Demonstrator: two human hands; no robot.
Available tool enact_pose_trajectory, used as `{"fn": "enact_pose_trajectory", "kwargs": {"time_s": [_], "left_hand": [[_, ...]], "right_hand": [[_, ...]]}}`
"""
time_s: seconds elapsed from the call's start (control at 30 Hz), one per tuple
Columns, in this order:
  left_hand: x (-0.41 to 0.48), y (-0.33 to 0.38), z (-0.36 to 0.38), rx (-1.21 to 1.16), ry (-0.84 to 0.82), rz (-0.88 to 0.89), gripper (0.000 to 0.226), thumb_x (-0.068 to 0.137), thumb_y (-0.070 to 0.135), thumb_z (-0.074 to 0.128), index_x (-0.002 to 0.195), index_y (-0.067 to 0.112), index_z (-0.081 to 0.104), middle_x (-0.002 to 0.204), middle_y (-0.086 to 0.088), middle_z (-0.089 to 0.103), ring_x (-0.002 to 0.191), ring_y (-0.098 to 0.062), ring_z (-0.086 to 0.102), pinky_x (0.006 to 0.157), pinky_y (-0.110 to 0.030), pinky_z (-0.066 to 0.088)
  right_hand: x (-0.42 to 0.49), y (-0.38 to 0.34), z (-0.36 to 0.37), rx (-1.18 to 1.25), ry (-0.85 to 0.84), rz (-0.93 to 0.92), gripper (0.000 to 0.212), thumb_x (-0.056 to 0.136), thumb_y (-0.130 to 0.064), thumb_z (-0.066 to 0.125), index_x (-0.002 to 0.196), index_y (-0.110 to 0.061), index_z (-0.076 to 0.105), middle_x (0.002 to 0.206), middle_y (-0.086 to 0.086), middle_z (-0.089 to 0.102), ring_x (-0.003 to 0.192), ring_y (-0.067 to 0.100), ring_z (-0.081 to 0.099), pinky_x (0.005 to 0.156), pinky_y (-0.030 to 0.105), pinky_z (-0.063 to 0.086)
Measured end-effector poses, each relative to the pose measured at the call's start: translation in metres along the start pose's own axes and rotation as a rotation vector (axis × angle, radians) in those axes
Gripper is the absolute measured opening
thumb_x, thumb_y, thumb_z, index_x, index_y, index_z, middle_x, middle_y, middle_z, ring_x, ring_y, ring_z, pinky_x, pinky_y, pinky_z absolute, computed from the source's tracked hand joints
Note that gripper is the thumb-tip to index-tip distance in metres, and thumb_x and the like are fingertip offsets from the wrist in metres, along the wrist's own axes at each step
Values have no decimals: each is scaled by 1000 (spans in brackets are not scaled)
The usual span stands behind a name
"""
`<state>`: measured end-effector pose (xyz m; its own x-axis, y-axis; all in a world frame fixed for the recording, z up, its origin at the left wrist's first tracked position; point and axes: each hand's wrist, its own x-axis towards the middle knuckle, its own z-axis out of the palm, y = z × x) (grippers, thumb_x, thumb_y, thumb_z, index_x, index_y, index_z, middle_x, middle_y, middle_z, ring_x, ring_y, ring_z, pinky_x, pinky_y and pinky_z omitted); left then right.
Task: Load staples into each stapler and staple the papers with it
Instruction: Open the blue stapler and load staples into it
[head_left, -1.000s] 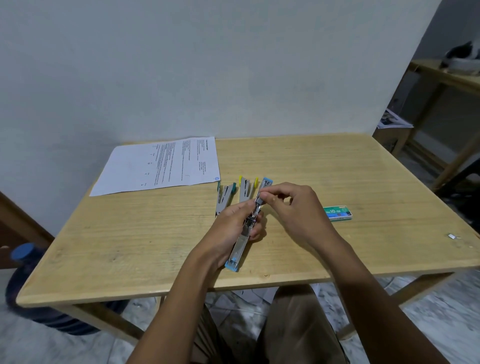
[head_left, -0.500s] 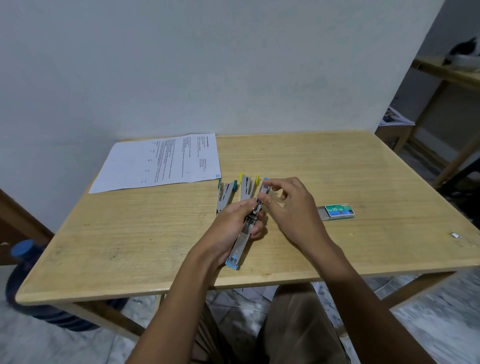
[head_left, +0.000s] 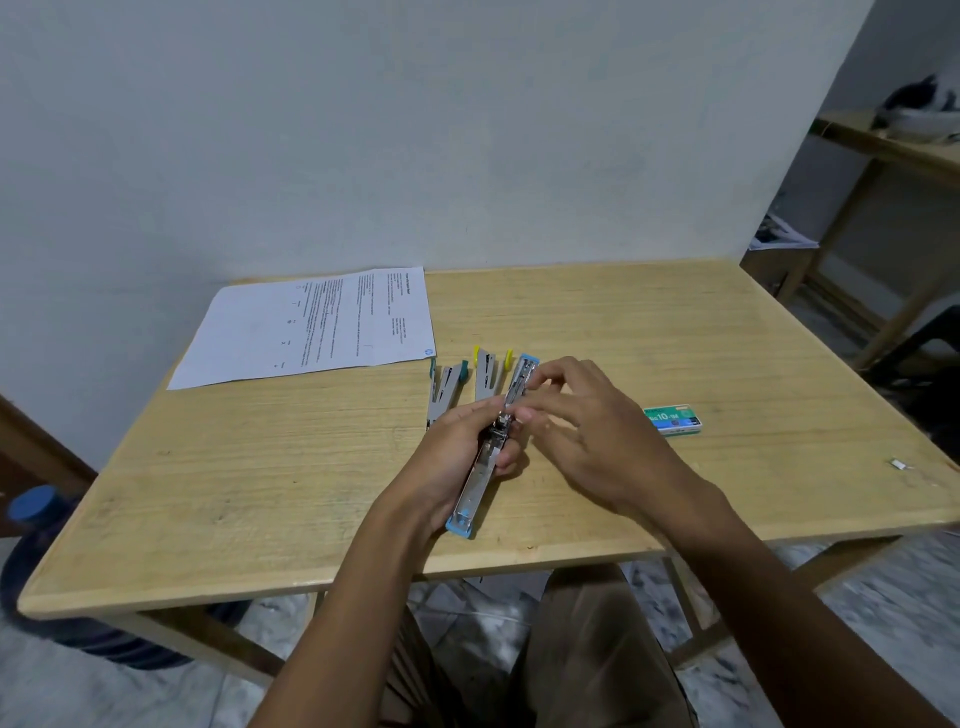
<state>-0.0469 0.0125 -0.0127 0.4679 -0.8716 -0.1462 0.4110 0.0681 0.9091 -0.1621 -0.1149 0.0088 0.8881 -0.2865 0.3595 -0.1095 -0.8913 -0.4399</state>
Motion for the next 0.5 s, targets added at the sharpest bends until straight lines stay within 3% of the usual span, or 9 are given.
{"fn": "enact_pose_trajectory", "kwargs": {"time_s": [0.13,0.23,0.4,0.5], "left_hand": [[3,-2,-2,-29,-18,6,30,103,20,39,108,-2,59,57,-10,43,54,-21,32,53,-31,31],[3,-2,-3,-51,-32,3,27,103,19,40,107,0,58,59,-9,45,51,-19,35,52,-30,31],[1,1,1,-9,-15,8,28,104,19,38,87,3,54,59,-7,45,50,-16,36,49,-27,32],[0,1,1,-8,-3,12,31,105,18,37,84,5,57,59,-7,44,50,-16,36,49,-27,32]], "right_hand": [[3,2,-7,-189,-138,-80,40,99,-50,34,127,-40,61,135,-12,45,120,6,37,88,27,31],[8,9,-10,-303,-112,-139,41,100,-51,33,127,-39,61,137,-6,48,123,12,40,93,32,34],[16,16,-9,-403,-26,-66,47,97,-52,31,126,-34,64,137,-1,49,124,20,43,93,41,41],[14,16,-7,-355,-13,-43,47,99,-52,29,129,-34,60,139,-4,45,123,16,43,93,37,40]]}}
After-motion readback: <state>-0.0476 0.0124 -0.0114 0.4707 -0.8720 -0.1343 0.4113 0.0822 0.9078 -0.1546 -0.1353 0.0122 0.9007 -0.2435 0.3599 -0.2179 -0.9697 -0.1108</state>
